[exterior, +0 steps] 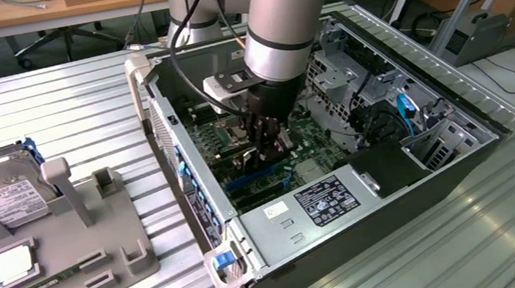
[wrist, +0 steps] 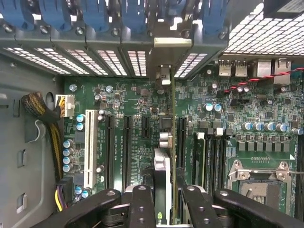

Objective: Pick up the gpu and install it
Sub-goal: 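Insert the gpu into the slot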

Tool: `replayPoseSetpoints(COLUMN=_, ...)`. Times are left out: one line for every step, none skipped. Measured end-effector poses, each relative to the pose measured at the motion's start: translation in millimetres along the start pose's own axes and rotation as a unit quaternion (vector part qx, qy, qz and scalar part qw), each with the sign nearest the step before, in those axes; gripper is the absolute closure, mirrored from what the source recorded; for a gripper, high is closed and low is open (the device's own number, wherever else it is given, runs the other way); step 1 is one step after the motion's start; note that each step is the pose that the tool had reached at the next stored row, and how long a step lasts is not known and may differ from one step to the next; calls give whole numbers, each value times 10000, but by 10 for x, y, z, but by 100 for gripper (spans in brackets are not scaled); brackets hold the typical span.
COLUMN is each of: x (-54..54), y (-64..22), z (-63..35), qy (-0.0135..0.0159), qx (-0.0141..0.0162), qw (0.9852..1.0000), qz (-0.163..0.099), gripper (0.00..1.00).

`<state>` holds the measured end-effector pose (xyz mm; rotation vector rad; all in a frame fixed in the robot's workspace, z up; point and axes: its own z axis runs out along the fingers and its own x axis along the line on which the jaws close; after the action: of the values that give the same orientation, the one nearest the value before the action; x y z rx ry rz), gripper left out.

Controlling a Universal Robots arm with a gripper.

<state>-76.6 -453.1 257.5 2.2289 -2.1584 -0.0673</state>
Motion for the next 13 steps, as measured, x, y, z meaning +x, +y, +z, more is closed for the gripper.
replayPoseSetpoints(x=0, y=8, z=0, qy=0, qx=0, qw=10000, qz=6, gripper=73)
replayPoseSetpoints(x=0, y=11, z=0, qy=0, qx=-2, qw=10000, qz=11, gripper=73)
replayPoseSetpoints(x=0, y=11, z=0, qy=0, qx=-7, qw=10000, qz=16, gripper=73)
replayPoseSetpoints(x=0, y=11, z=0, qy=-1, qx=-8, qw=10000, qz=23, gripper=73)
replayPoseSetpoints(x=0, y=6, z=0, qy=-2, qx=-8, qw=10000, qz=25, gripper=73)
replayPoseSetpoints(x=1, y=4, z=0, qy=-1, qx=-8, qw=10000, qz=25, gripper=73)
replayPoseSetpoints(x=1, y=4, z=0, qy=-2, qx=-8, qw=10000, qz=26, gripper=73)
replayPoseSetpoints(x=1, y=2, z=0, qy=-2, qx=-8, qw=10000, qz=26, gripper=73)
replayPoseSetpoints(x=1, y=2, z=0, qy=-1, qx=-8, qw=10000, qz=27, gripper=73)
replayPoseSetpoints(x=0, y=1, z=0, qy=-1, qx=-8, qw=10000, qz=26, gripper=73)
replayPoseSetpoints(x=0, y=1, z=0, qy=-1, qx=-8, qw=10000, qz=26, gripper=73)
replayPoseSetpoints(x=0, y=1, z=1, qy=-1, qx=-8, qw=10000, qz=26, gripper=73)
replayPoseSetpoints(x=0, y=1, z=2, qy=0, qx=-8, qw=10000, qz=26, gripper=73)
